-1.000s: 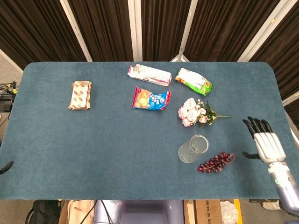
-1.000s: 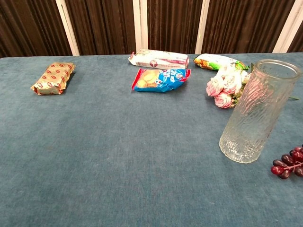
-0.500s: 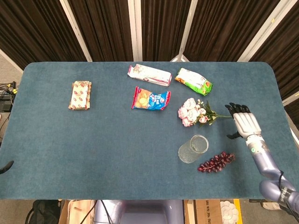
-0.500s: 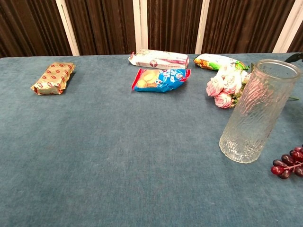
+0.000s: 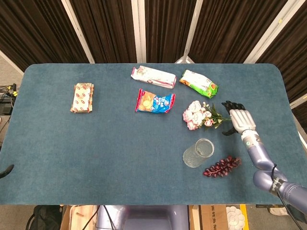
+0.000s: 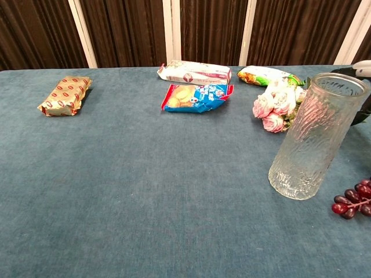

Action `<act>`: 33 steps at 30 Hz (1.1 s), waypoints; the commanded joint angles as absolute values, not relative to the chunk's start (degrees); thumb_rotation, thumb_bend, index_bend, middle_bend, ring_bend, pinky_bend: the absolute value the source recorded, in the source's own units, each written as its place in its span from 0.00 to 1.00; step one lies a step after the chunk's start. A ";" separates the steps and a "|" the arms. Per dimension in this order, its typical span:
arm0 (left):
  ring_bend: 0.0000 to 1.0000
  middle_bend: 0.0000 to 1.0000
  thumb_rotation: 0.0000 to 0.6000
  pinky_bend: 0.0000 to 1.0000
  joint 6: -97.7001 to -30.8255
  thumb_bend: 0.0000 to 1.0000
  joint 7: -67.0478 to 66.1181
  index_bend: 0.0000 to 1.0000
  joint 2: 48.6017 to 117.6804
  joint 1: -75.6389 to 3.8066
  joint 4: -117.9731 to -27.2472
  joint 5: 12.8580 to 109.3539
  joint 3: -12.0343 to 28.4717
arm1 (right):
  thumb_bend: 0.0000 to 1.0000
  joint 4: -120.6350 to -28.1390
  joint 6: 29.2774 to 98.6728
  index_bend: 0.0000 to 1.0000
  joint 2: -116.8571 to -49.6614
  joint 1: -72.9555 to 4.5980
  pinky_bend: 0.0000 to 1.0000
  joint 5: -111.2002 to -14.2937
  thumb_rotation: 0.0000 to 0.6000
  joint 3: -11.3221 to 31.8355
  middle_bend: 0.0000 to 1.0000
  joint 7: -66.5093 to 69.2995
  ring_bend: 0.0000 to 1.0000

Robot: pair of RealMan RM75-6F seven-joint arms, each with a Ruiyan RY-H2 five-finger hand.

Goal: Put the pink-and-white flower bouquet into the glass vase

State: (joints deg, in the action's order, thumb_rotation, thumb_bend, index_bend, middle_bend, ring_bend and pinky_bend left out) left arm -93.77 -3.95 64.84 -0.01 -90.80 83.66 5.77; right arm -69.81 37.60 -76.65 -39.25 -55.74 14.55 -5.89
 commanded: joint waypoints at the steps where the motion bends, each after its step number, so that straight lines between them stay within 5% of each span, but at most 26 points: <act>1: 0.00 0.03 1.00 0.02 -93.70 0.15 -4.52 0.07 65.05 -0.09 -90.88 83.60 5.78 | 0.15 -68.95 36.77 0.08 -77.99 -40.25 0.00 -55.37 1.00 14.94 0.03 -4.81 0.00; 13: 0.00 0.03 1.00 0.02 -93.49 0.15 -5.74 0.07 65.40 -0.12 -90.97 82.87 6.05 | 0.15 -62.43 33.84 0.08 -83.27 -43.31 0.00 -54.62 1.00 16.18 0.03 0.12 0.01; 33: 0.00 0.03 1.00 0.02 -93.61 0.15 -6.26 0.07 65.81 -0.10 -91.00 82.59 6.31 | 0.15 -55.47 33.58 0.18 -89.13 -45.56 0.00 -57.21 1.00 16.16 0.22 4.73 0.21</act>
